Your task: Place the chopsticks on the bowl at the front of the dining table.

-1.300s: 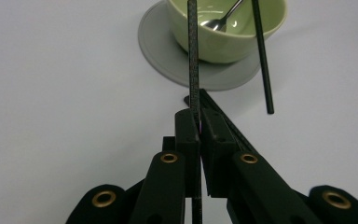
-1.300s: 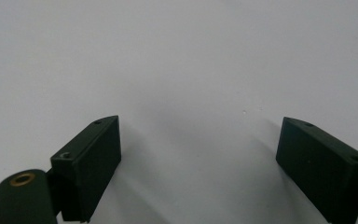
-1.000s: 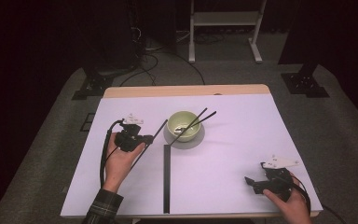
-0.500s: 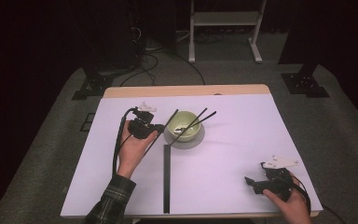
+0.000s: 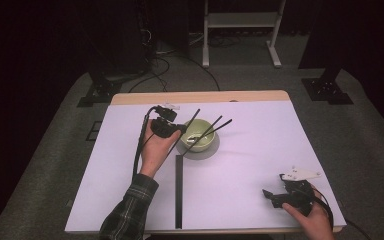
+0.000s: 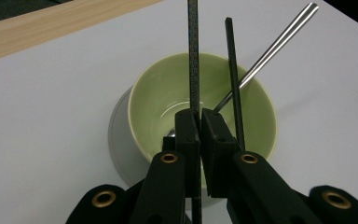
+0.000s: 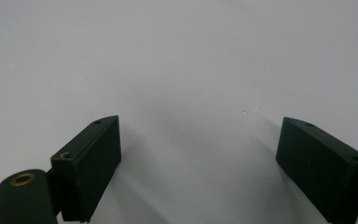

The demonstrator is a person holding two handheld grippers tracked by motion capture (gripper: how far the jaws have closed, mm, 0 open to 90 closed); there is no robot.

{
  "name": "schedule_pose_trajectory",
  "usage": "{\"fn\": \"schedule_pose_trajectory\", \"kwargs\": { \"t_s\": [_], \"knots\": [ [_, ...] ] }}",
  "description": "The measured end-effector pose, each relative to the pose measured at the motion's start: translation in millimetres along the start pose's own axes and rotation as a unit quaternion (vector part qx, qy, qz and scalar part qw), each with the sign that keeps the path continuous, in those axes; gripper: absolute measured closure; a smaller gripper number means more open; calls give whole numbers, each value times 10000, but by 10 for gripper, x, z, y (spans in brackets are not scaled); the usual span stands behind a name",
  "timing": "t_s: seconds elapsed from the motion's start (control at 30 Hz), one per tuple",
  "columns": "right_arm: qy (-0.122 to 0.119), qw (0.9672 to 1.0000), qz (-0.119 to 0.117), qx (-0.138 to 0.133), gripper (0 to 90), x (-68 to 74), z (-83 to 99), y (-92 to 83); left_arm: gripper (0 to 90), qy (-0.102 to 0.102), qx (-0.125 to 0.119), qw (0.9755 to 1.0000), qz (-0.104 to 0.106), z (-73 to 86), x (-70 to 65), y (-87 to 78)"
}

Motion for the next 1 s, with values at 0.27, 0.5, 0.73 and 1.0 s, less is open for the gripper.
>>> {"fn": "schedule_pose_trajectory", "kwargs": {
  "t_s": [0.27,0.5,0.73,1.0],
  "knots": [
    [0,10000,-1,1,123,0,0,0,863,-37,68,10000,15,-128,10,140],
    [1,10000,-1,-1,123,0,0,0,863,-53,130,9999,47,-234,-4,254],
    [1,10000,0,-3,123,0,0,0,863,-79,178,9998,69,-314,-13,359],
    [0,10000,0,-3,123,0,0,0,863,-194,204,9996,65,-357,16,471]
  ]
}}
Point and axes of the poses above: each handheld gripper's, and its own axes: y roughly forward along the jaws, z roughly out of its underside, x roughly to its left, the point moved 9 cm from there along y, roughly forward along the jaws, and after that the axes turned 14 degrees about x, right-handed, at the moved point
